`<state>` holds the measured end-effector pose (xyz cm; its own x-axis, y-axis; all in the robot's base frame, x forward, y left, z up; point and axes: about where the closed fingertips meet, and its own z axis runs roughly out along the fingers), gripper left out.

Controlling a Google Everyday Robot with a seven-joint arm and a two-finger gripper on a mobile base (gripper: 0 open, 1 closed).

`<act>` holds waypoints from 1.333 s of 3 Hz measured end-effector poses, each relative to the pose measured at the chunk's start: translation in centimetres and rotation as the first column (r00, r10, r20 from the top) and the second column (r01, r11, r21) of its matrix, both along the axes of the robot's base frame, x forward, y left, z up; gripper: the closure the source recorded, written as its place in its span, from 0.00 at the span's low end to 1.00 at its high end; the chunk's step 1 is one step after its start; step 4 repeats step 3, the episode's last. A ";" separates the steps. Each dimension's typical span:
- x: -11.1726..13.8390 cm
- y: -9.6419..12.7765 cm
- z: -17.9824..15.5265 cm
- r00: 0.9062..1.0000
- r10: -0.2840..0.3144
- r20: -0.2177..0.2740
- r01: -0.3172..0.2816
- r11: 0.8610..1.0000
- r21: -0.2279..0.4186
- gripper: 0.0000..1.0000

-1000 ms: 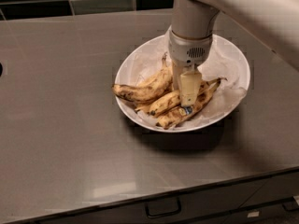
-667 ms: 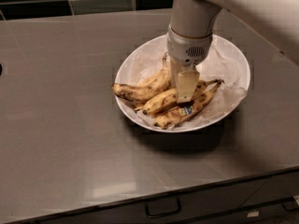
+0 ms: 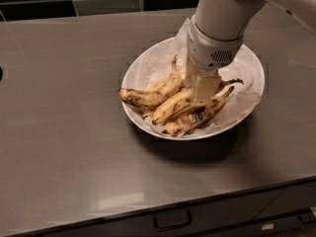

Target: Pick banana from white bowl

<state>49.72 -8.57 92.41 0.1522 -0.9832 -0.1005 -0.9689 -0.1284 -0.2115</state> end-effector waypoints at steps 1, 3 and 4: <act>-1.0 -0.6 1.3 0.996 0.020 0.085 -0.027 0.996 0.087 1.00; -2.0 -1.1 2.8 0.982 0.052 0.180 -0.087 0.977 0.195 1.00; -2.0 -1.1 2.8 0.982 0.052 0.180 -0.087 0.977 0.195 1.00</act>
Offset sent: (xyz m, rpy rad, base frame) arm -0.0303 -0.0248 0.0415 0.3184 -0.2610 0.0967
